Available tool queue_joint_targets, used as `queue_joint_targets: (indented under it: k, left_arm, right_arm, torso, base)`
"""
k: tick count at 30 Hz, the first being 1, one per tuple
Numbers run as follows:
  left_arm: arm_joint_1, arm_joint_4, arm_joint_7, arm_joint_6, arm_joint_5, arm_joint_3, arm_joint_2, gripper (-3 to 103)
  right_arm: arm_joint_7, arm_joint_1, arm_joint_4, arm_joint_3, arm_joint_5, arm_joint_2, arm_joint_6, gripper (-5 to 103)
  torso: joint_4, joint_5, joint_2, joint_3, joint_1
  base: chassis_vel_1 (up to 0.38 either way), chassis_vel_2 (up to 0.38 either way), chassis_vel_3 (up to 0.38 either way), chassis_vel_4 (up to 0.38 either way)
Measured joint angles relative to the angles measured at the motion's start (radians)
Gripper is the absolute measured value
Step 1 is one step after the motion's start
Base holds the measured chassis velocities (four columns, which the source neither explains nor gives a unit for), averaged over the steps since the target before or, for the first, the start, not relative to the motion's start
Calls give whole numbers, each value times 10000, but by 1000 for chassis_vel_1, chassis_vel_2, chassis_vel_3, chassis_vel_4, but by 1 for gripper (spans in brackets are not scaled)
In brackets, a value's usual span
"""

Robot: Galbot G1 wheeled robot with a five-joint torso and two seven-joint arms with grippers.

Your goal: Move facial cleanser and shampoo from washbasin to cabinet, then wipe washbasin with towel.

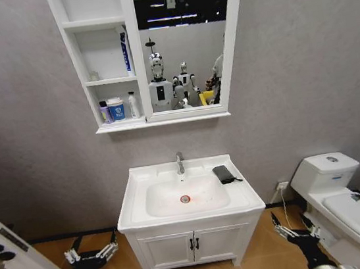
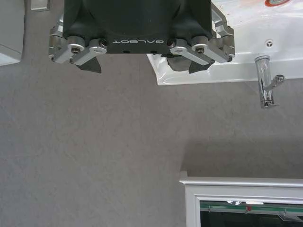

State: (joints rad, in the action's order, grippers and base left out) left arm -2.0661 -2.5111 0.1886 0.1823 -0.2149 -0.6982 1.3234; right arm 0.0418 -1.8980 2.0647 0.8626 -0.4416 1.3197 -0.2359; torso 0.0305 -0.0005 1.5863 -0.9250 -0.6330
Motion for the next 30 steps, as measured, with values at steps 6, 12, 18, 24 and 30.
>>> queue_joint_targets:
  k: [6, 12, 18, 24, 30]
  left_arm:
    - [40, 40, 0, 10, -22, 66, 3, 100]
    - [88, 75, 9, 31, -73, 74, -34, 100]
    - [109, 86, 15, 41, -91, 78, -53, 100]
    - [123, 95, 22, 48, -106, 82, -64, 100]
    - [132, 102, 27, 52, -116, 87, -72, 100]
  right_arm:
    - [-19, -2, 111, 84, -126, -19, 20, 100]
    - [-232, 367, 249, 151, -406, -358, 428, 100]
    - [-321, 657, 247, -52, -395, -420, 606, 100]
    - [-249, 620, 173, -305, -211, -259, 598, 100]
    - [-197, 424, 290, -299, -151, -166, 499, 100]
  torso:
    - [1, -1, 0, -1, -1]
    - [0, -2, 0, -1, -1]
    - [0, -3, -1, -2, -2]
    - [0, -2, -1, -1, -1]
    - [0, -1, -1, -1, -2]
  base:
    - [0, 0, 0, 0]
    - [0, 0, 0, 0]
    - [0, 0, 0, 0]
    - [0, 0, 0, 0]
    - [0, 0, 0, 0]
